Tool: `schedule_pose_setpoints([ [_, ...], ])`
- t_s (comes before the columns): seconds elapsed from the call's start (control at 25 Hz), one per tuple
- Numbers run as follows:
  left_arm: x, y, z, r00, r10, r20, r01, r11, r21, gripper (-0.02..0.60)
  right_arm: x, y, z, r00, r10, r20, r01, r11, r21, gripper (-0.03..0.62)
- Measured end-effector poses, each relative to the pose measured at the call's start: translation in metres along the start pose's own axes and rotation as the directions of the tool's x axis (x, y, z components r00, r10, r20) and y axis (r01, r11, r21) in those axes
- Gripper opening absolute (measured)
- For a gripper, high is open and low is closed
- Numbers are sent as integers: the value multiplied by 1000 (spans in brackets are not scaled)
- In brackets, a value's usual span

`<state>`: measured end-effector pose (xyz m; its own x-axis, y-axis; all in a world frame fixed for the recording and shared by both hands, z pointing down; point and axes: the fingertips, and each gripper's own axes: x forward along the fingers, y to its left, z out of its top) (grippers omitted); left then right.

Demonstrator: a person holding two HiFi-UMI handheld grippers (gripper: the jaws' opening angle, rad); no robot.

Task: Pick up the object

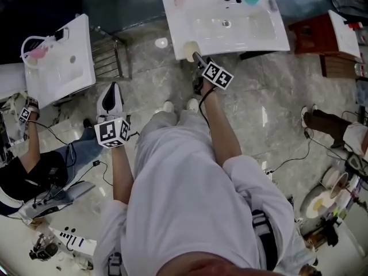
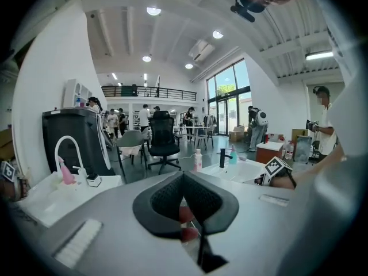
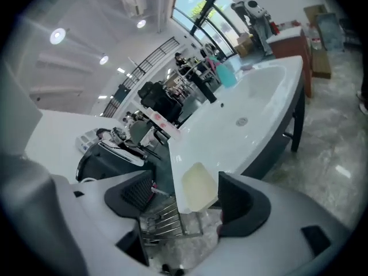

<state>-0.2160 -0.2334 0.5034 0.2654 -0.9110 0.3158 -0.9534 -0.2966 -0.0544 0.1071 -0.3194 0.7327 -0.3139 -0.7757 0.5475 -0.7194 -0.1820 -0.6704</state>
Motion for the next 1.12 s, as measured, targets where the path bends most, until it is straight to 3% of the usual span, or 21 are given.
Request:
schedule_pose_setpoints([
  [0.24, -16, 15, -12, 997, 57, -42, -57, 998, 2, 0, 23, -22, -18, 1000, 7, -21, -1, 966, 260, 356],
  [0.52, -31, 25, -19, 992, 104, -78, -103, 995, 14, 0, 44, -45, -39, 1000, 24, -19, -11, 860, 510, 317],
  [0.68, -37, 28, -20, 989, 124, -87, -123, 992, 19, 0, 55, -51, -48, 999, 24, -33, -1, 827, 563, 276],
  [0.88, -45, 27, -22, 986, 137, -97, -135, 991, 20, 0, 60, -59, -56, 999, 6, -50, 25, 802, 596, 173],
  [1.0, -48, 26, -23, 985, 138, -101, -137, 990, 14, 0, 60, -61, -57, 999, -3, -53, 35, 795, 605, 84],
  [1.12, -48, 24, -24, 985, 138, -104, -137, 990, 16, 0, 61, -61, -57, 998, 5, -56, 30, 799, 600, 67],
])
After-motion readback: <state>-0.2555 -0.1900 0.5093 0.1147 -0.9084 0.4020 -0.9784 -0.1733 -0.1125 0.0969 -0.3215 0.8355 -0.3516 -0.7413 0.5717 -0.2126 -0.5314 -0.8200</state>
